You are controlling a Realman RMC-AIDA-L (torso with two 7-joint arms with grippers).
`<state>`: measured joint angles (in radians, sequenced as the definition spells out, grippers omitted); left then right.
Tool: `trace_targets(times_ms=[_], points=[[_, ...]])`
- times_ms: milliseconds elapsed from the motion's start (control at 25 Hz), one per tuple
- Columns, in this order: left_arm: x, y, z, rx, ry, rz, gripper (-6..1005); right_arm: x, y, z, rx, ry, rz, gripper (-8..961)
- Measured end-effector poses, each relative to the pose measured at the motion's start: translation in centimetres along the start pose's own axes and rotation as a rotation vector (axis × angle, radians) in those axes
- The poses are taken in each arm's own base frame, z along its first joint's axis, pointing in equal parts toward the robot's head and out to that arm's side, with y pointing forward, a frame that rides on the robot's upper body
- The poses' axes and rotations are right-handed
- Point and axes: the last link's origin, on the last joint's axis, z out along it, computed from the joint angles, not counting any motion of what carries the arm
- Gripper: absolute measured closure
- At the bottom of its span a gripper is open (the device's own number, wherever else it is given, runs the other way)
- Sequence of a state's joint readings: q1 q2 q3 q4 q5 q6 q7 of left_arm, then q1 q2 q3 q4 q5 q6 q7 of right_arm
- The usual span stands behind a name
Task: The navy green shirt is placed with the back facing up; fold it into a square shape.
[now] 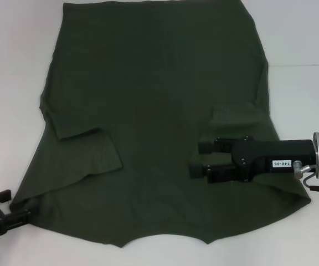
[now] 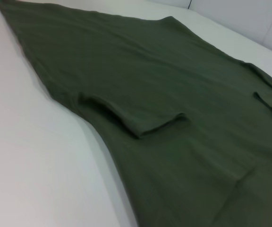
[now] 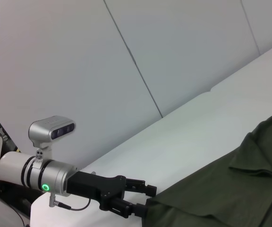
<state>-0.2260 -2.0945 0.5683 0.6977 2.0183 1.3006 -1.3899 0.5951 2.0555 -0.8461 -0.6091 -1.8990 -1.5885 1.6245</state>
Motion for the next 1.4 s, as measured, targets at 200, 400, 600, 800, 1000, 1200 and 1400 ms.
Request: trace_targets(times_ms=[200, 400, 600, 800, 1000, 1200, 1400], points=[[0.2, -0.1, -0.2, -0.002, 0.001, 0.004, 62, 0.0, 0.0, 0.0, 0.0, -0.002, 0.0, 32], [0.1, -0.2, -0.3, 0.009, -0.002, 0.004, 61, 0.0, 0.0, 0.0, 0.002, -0.002, 0.0, 33], [0.1, -0.1, -0.2, 0.003, -0.004, 0.004, 61, 0.0, 0.0, 0.0, 0.003, -0.003, 0.001, 33], [0.0, 0.1, -0.1, -0.013, -0.01, 0.007, 61, 0.0, -0.1, 0.0, 0.004, -0.003, 0.001, 34], [-0.2, 0.3, 0.0, -0.027, -0.032, 0.009, 61, 0.0, -0.1, -0.1, 0.005, -0.005, 0.001, 35], [-0.1, 0.9, 0.2, -0.071, -0.041, 0.016, 62, -0.1, -0.1, -0.2, 0.009, -0.011, 0.002, 35], [0.0, 1.2, 0.1, -0.094, -0.04, 0.017, 62, -0.1, -0.2, -0.2, 0.011, -0.014, 0.003, 36]])
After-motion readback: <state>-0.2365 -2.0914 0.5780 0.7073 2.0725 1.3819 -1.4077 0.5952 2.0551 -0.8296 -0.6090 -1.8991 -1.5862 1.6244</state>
